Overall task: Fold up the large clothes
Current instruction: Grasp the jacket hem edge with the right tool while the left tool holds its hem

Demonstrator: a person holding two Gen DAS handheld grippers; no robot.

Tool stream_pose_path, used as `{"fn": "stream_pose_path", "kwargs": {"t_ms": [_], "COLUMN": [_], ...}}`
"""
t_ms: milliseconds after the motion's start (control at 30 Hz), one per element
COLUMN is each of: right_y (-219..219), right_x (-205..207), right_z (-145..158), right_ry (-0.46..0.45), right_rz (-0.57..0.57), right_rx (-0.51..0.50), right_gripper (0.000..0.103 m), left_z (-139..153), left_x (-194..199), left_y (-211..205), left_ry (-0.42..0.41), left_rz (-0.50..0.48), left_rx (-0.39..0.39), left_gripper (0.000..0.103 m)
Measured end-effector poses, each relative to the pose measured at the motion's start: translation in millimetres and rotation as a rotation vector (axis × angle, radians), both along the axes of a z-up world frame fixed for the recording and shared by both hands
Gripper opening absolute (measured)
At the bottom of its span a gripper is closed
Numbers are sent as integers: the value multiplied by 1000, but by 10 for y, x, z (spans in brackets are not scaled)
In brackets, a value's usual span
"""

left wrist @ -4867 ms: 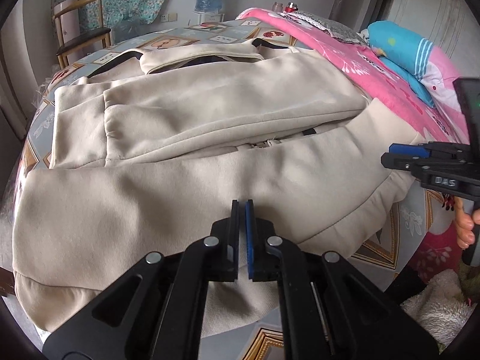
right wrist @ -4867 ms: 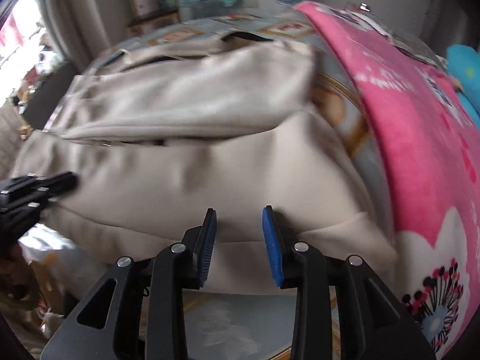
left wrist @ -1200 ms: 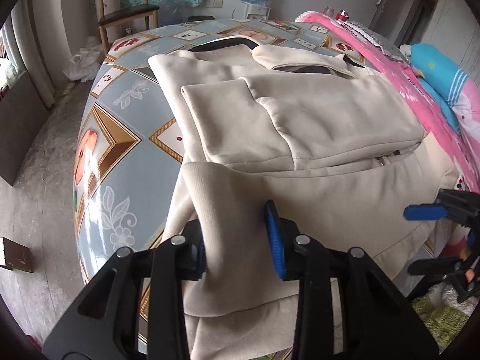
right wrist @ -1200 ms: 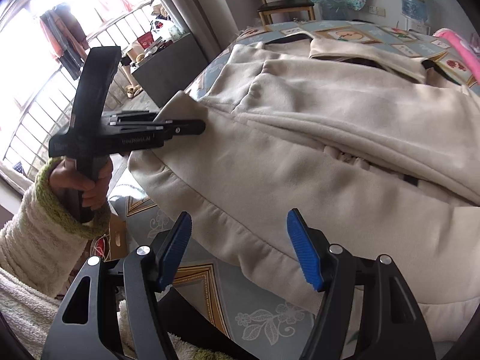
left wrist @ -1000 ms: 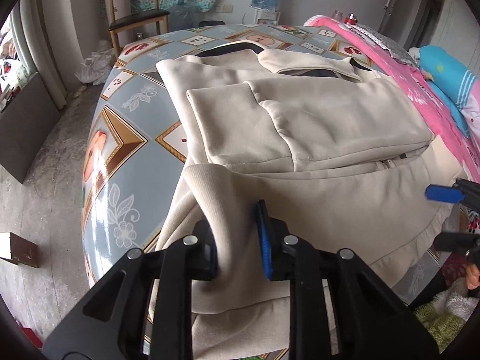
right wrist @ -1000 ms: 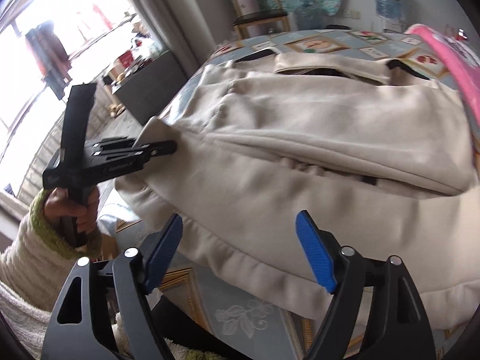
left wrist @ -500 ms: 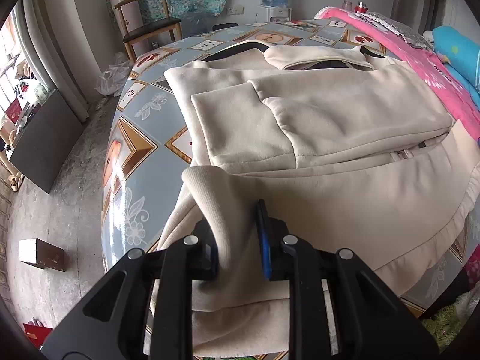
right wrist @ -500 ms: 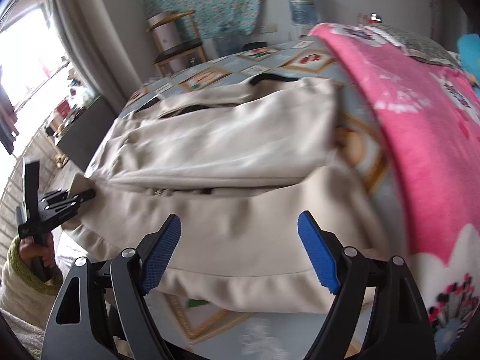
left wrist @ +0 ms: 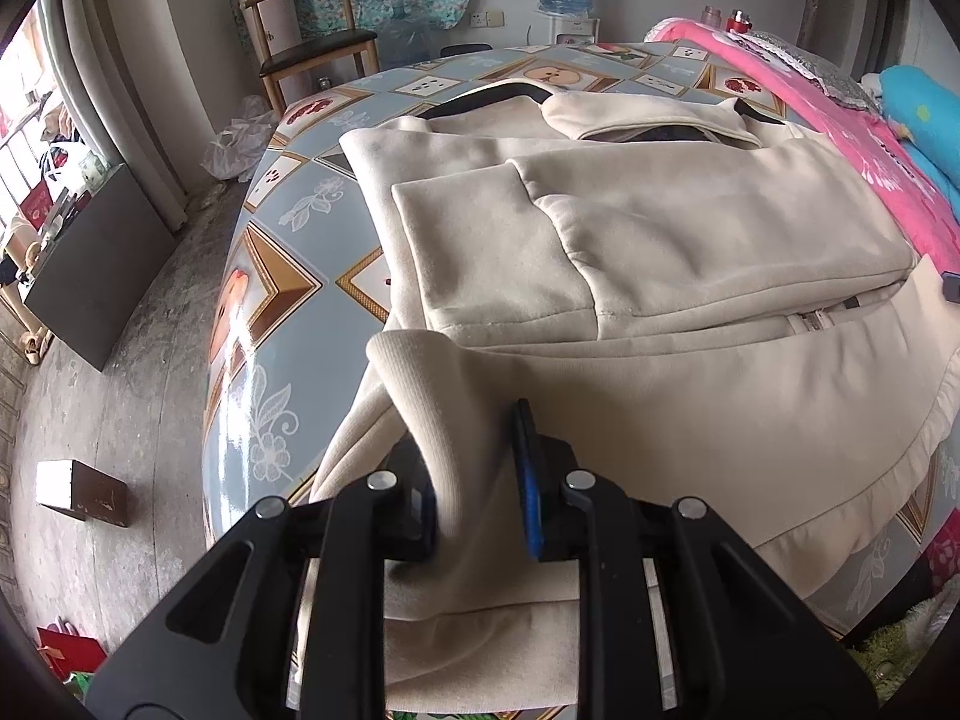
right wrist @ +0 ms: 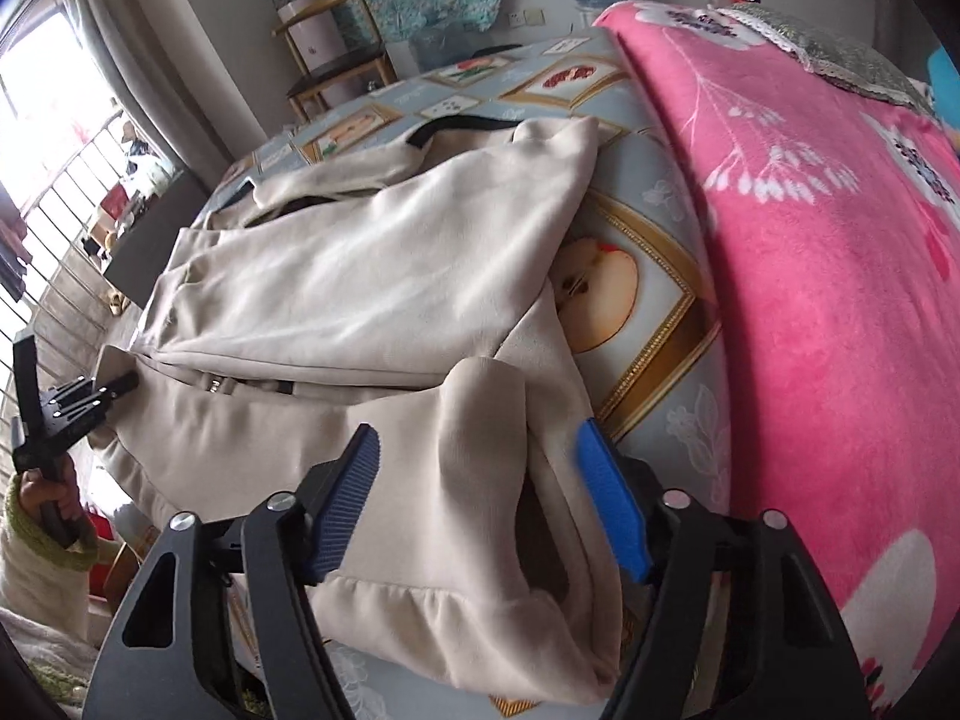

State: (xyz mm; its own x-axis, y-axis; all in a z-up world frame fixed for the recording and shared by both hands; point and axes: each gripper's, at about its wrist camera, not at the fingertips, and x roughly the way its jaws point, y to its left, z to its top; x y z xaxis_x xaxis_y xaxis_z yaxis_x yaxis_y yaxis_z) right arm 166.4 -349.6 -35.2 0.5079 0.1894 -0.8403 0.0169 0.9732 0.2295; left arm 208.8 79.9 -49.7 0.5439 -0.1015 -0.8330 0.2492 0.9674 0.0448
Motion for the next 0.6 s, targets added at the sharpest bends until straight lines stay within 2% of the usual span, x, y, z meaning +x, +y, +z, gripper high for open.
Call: {"fn": "stream_pose_path", "kwargs": {"t_ms": [200, 400, 600], "right_y": [10, 4, 9], "right_x": [147, 153, 221], "right_z": [-92, -2, -183], "right_ry": [7, -16, 47], "right_rz": [43, 92, 111], "right_rx": [6, 62, 75], "right_gripper": [61, 57, 57], "left_z": [-2, -3, -13], "left_x": [8, 16, 17], "left_y": [-38, -46, -37], "left_ry": [3, 6, 9], "left_rz": [-5, -4, -1], "left_rx": [20, 18, 7], "left_gripper": [20, 20, 20]}}
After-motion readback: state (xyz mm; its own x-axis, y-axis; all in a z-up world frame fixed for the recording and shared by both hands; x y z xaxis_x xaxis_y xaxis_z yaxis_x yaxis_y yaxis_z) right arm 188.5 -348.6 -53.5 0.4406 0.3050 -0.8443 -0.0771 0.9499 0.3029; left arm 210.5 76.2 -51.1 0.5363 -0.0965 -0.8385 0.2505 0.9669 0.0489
